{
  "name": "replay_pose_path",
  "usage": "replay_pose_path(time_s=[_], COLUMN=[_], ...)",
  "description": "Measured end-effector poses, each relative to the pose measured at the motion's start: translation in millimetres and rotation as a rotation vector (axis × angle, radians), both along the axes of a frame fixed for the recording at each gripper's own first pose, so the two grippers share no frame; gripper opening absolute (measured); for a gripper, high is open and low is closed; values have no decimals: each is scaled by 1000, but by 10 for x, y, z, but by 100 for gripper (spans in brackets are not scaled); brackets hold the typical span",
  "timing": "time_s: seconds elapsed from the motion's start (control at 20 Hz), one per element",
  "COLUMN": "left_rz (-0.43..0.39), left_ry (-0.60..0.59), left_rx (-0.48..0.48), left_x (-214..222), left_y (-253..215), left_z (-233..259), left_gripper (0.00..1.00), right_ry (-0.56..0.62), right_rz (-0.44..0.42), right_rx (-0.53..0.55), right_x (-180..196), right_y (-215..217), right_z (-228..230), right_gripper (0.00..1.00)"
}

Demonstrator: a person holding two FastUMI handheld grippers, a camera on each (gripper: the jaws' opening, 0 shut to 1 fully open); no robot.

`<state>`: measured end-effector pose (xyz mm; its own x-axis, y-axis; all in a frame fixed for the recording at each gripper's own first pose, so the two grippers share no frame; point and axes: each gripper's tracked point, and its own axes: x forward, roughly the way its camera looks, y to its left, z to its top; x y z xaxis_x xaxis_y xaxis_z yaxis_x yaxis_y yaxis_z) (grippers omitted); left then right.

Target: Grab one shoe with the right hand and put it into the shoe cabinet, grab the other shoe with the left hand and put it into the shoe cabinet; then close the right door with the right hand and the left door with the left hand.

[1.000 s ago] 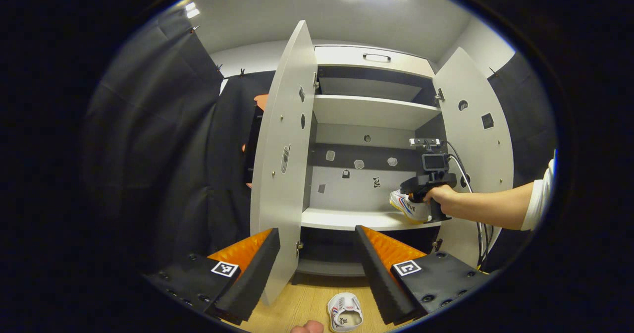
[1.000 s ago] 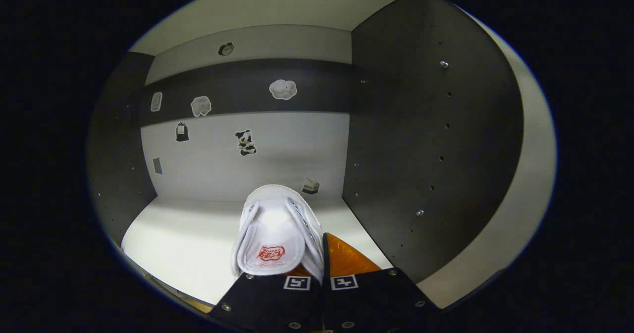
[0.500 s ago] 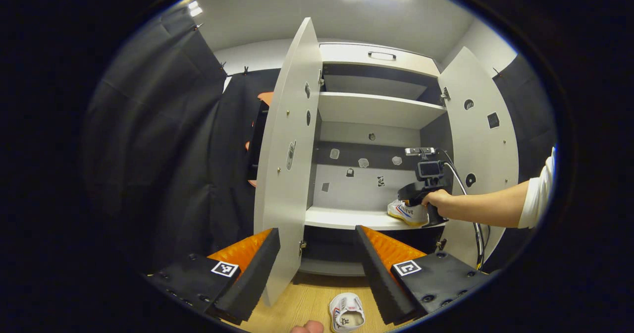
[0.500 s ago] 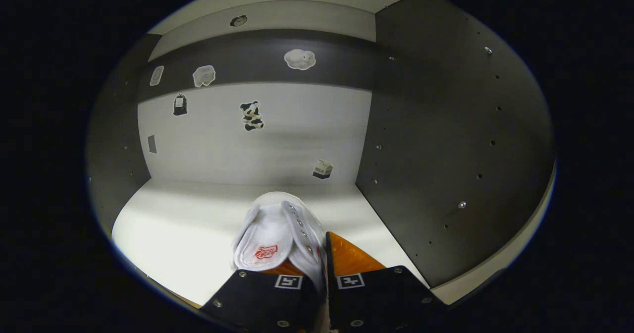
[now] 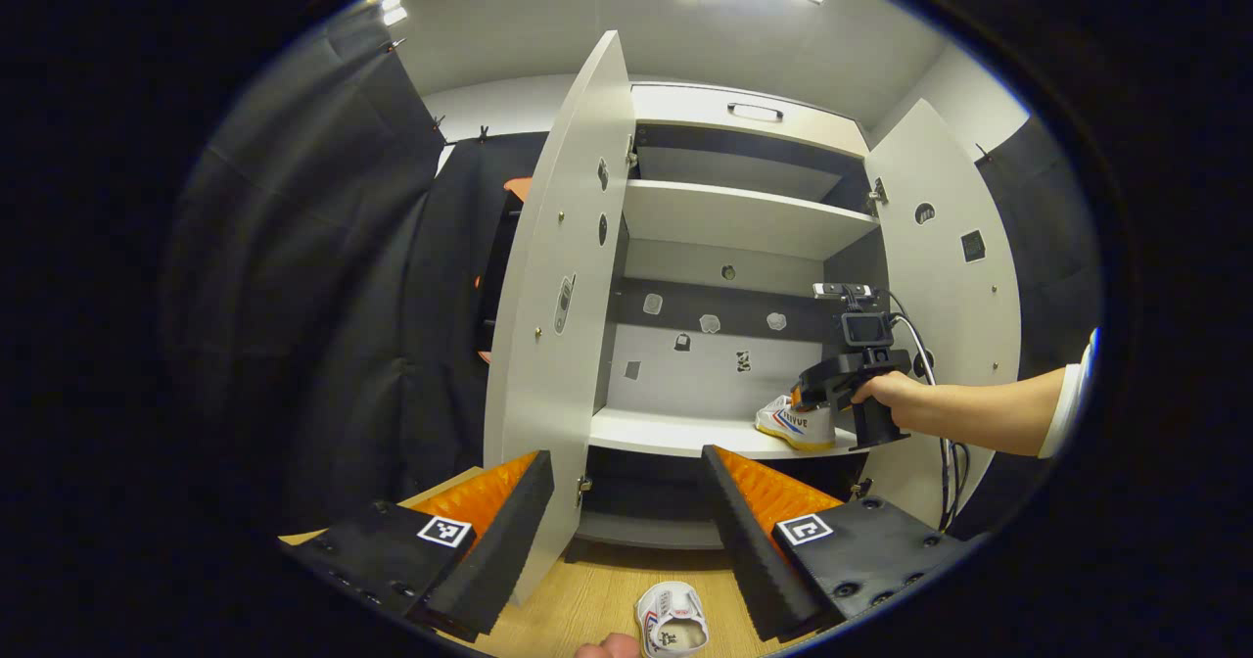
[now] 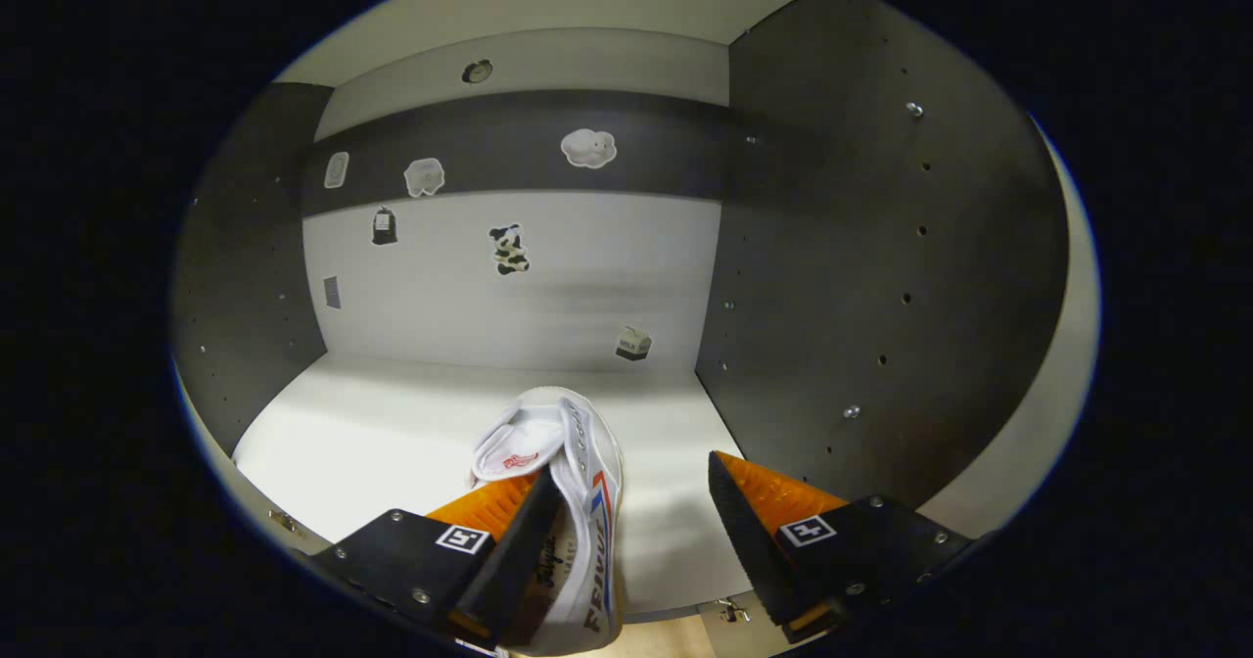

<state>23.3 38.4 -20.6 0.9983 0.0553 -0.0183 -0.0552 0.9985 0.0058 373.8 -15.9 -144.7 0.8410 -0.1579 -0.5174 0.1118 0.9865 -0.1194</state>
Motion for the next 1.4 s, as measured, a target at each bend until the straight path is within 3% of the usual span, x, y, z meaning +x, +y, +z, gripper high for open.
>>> replay_pose_path(time_s=[0.25,0.45,0.75,0.8,0.85,0.9,0.95,1.2,1.4], left_rz=[-20,-25,-38,-42,-47,-52,-58,-63,-83], left_ry=[-10,0,14,19,26,32,37,89,184], left_rx=[-1,-6,10,12,13,12,11,30,85], left_x=[0,-43,-96,-91,-80,-79,-87,-105,-63], left_y=[-77,-108,-152,-169,-192,-212,-235,-282,-315], left_z=[35,-4,-43,-62,-84,-104,-122,-382,-845], left_gripper=[97,97,98,98,98,98,98,97,97], right_ry=[-110,-244,-431,-456,-478,-496,-501,-541,-535], right_rz=[105,198,234,230,223,220,218,200,148], right_rx=[37,80,124,119,114,115,110,19,45], right_x=[-337,-824,-1679,-1816,-1969,-2124,-2275,-2908,-3254], right_y=[305,611,693,653,610,593,573,377,219], right_z=[495,969,1472,1513,1543,1550,1523,1198,933], right_gripper=[93,93,93,98,89,98,93,93,93])
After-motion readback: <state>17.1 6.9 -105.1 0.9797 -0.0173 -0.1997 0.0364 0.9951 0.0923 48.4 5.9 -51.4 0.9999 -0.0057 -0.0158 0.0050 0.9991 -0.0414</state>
